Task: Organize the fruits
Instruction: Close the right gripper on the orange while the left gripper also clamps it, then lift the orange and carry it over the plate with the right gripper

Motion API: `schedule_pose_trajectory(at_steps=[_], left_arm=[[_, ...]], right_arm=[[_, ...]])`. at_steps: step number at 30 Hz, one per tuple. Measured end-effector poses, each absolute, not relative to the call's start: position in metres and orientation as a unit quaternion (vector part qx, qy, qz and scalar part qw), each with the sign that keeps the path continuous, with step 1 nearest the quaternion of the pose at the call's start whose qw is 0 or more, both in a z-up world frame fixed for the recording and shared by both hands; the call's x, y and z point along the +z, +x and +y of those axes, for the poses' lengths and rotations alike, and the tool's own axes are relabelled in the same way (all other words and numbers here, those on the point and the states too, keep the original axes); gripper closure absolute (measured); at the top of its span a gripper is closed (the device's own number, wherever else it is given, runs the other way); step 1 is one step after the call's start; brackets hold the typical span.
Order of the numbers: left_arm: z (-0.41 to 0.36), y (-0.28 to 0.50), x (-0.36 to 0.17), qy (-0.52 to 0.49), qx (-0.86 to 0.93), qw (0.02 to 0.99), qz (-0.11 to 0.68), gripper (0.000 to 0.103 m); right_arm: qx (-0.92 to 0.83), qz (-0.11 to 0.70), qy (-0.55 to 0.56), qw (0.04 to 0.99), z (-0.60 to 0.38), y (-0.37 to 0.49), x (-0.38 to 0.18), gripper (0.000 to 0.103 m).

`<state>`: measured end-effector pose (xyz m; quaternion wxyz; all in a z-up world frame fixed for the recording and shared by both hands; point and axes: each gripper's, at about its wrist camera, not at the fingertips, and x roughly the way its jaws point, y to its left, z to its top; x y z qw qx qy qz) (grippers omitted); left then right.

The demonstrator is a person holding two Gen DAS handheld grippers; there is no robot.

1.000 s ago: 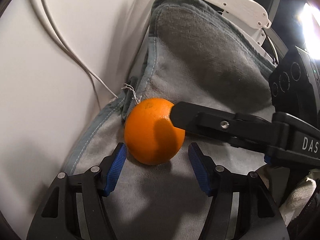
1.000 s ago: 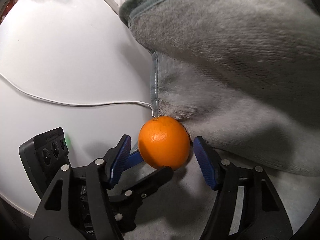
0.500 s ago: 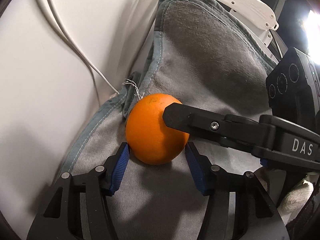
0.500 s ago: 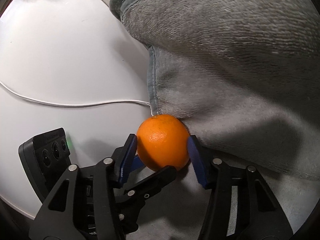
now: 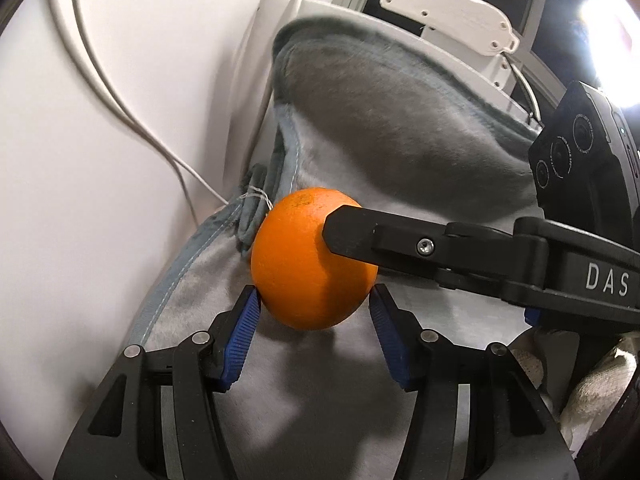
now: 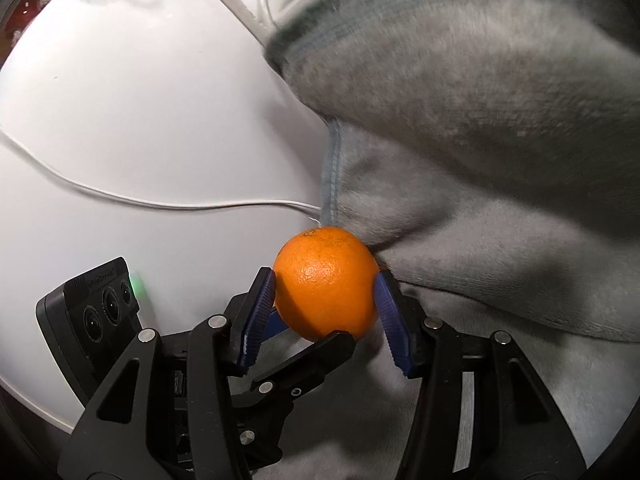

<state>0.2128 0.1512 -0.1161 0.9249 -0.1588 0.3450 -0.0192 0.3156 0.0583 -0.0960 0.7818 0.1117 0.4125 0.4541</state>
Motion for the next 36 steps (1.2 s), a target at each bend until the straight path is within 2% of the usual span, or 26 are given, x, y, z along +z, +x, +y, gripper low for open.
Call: schedule_pose_trajectory(at_steps=[19, 36], left_arm=[[0.111, 0.174, -0.083, -0.145, -0.039, 0.937, 0.316, 0.047], [0.036, 0.144, -0.043, -0.123, -0.095, 0.945, 0.289, 0.047]], right_arm=[[0.445, 0.382, 0.111, 0.802, 0.016, 0.261, -0.061, 0.049], [0.407, 0.339, 0.115, 0.841, -0.064, 0.213, -0.034, 0.049]])
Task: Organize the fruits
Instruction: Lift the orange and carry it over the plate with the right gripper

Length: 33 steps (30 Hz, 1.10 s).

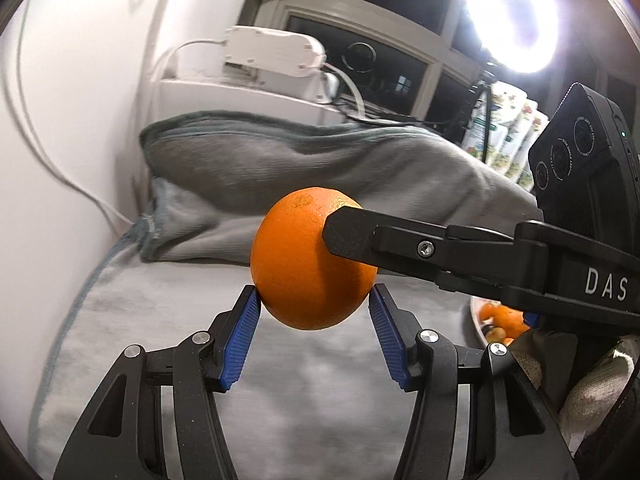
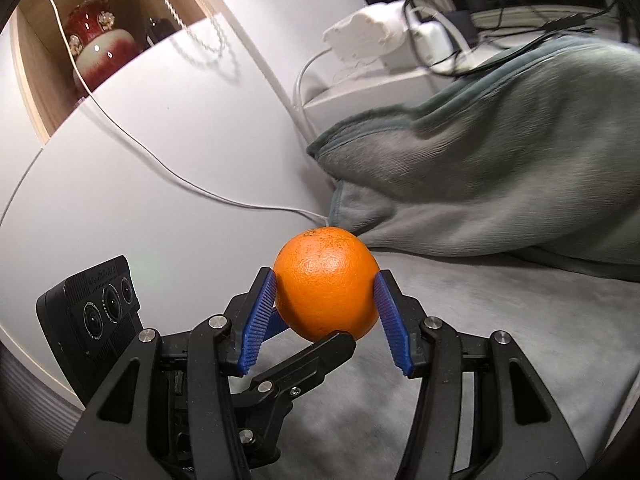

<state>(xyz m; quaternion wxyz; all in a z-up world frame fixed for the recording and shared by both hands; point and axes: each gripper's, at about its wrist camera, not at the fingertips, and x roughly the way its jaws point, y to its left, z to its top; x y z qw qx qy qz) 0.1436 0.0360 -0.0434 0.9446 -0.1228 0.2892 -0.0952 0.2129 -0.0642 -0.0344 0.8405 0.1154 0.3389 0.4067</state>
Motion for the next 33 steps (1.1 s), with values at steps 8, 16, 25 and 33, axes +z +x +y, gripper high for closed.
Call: schedule_pose_trajectory(at_steps=[8, 16, 25, 33], left_arm=[[-0.005, 0.141, -0.033, -0.111, -0.134, 0.942, 0.287, 0.047], [-0.052, 0.144, -0.032, -0.097, -0.175, 0.935, 0.294, 0.047], [-0.109, 0.152, -0.036, -0.074, -0.222, 0.921, 0.31, 0.047], [-0.147, 0.159, -0.044, -0.058, -0.251, 0.909, 0.326, 0.048]], right_arm=[[0.376, 0.326, 0.121, 0.859, -0.115, 0.194, -0.023, 0.049], [0.339, 0.321, 0.132, 0.874, -0.165, 0.181, -0.022, 0.049], [0.295, 0.324, 0.153, 0.886, -0.225, 0.174, -0.029, 0.049], [0.265, 0.331, 0.168, 0.89, -0.267, 0.175, -0.038, 0.049]])
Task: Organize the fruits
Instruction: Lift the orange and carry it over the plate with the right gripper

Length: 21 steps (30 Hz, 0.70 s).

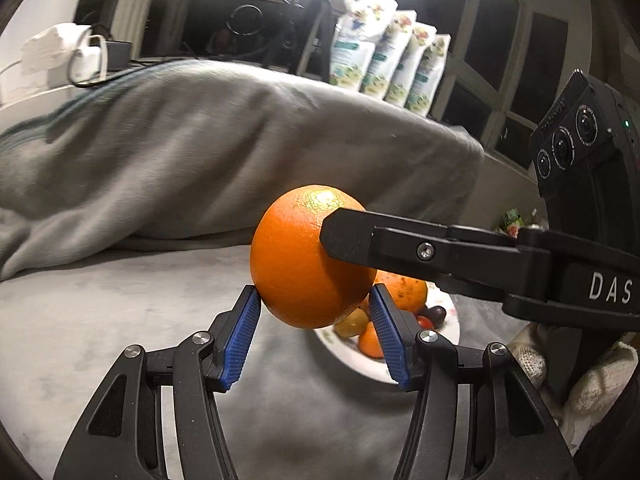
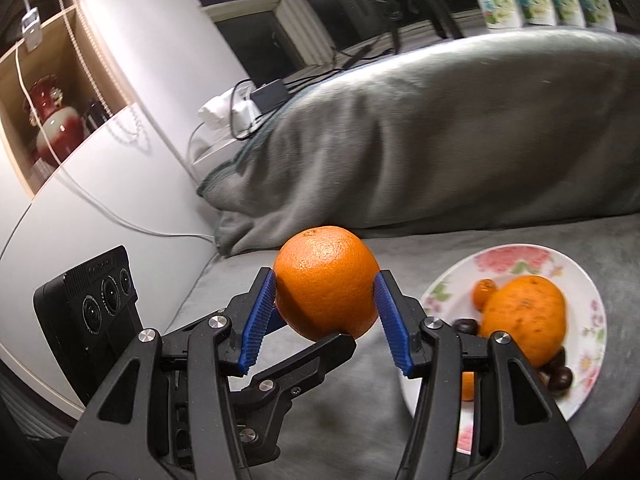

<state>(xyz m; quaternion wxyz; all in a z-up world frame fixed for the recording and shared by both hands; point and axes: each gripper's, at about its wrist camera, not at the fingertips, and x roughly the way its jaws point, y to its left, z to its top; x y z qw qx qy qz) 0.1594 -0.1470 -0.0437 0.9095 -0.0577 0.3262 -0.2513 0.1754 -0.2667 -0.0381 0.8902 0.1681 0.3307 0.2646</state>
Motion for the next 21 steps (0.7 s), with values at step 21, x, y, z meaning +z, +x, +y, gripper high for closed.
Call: schedule_pose_trajectory(at_steps=[21], left_arm=[[-0.192, 0.207, -0.074, -0.035, -0.263, 0.887, 0.379, 0.049]], right_arm=[[0.23, 0.363, 0.215, 0.877, -0.314, 0.215, -0.077, 0.049]])
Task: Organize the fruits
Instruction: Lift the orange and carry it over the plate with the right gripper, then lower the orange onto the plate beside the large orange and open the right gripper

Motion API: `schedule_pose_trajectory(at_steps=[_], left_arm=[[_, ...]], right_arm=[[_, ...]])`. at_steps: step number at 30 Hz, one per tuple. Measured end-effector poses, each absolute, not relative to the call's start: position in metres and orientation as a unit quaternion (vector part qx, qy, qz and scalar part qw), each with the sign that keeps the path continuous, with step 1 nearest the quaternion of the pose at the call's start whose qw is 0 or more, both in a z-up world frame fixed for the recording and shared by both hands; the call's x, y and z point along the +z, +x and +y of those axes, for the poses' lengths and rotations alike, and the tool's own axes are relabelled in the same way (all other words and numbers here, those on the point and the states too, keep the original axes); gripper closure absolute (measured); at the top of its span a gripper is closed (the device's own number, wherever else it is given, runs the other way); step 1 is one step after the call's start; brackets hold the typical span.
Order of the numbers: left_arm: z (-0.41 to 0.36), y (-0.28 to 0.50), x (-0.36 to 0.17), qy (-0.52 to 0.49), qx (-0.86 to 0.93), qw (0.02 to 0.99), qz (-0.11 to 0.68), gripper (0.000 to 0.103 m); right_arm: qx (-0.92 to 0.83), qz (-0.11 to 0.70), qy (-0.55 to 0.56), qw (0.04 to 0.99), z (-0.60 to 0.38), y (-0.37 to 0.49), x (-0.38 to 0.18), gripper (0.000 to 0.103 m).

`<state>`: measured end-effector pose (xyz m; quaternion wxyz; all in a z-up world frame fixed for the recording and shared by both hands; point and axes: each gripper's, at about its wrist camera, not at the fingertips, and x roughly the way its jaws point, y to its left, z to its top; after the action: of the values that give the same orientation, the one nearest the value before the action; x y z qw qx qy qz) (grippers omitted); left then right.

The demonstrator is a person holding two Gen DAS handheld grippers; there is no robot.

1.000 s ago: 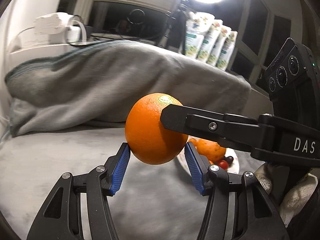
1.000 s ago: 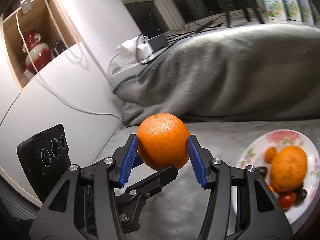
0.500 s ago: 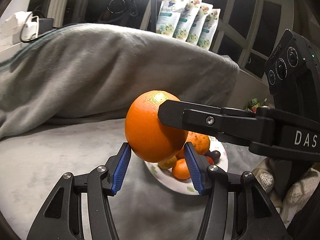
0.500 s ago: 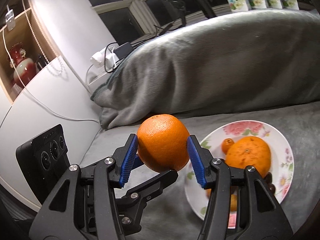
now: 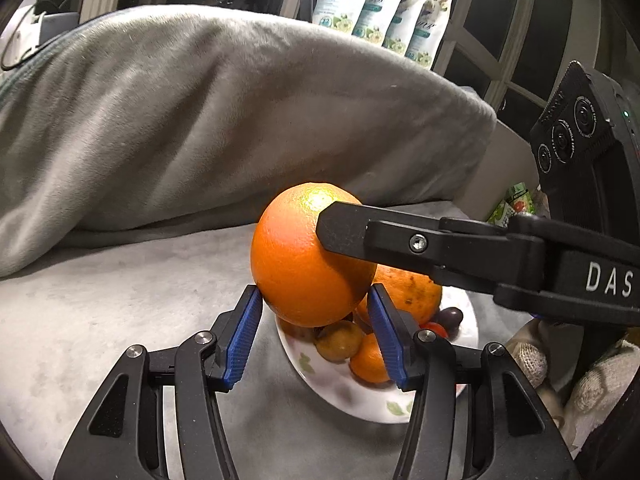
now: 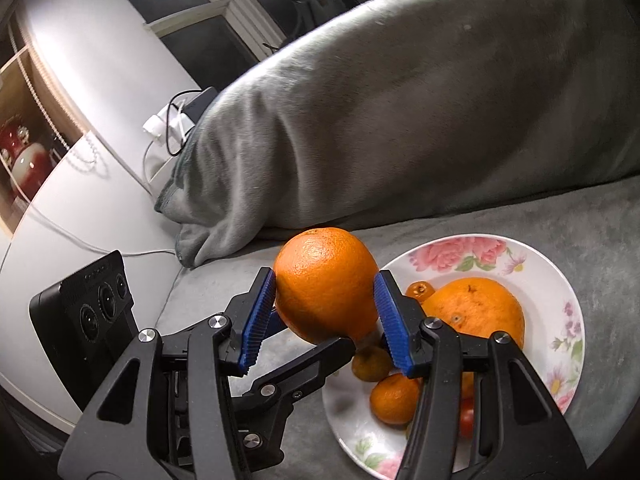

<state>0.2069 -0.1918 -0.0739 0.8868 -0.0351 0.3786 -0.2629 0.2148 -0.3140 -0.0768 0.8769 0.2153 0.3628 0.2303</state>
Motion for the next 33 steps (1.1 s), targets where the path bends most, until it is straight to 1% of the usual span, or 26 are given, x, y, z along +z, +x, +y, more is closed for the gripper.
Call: schedule_pose_trajectory(at_steps=[15, 21, 25, 26, 27, 29, 33], left_arm=[[-0.207, 0.214, -0.088, -0.018, -0.279, 0.874, 0.397, 0.049], [-0.198, 0.205, -0.075, -0.019, -0.284, 0.88, 0.381, 0.049], [-0.192, 0.194, -0.066, -0.021, -0.286, 0.882, 0.373, 0.049], [-0.19, 0.191, -0.065, -0.022, -0.286, 0.883, 0.371, 0.049], [-0.188, 0.187, -0.063, -0.024, -0.286, 0.884, 0.37, 0.049], [-0.183, 0.179, -0.06, -0.023, -0.287, 0.885, 0.366, 0.049], [-0.171, 0.161, -0.053, -0.022, -0.283, 0.889, 0.359, 0.049]], right_arm=[[0.197, 0.369, 0.203, 0.885, -0.323, 0.219, -0.086, 0.049], [0.191, 0.357, 0.209, 0.89, -0.328, 0.207, -0.079, 0.049], [0.188, 0.346, 0.192, 0.899, -0.327, 0.192, -0.07, 0.049], [0.184, 0.342, 0.186, 0.903, -0.326, 0.186, -0.067, 0.047], [0.182, 0.339, 0.181, 0.905, -0.326, 0.181, -0.065, 0.039], [0.171, 0.327, 0.166, 0.914, -0.325, 0.168, -0.059, 0.031], [0.15, 0.312, 0.127, 0.93, -0.321, 0.144, -0.051, 0.031]])
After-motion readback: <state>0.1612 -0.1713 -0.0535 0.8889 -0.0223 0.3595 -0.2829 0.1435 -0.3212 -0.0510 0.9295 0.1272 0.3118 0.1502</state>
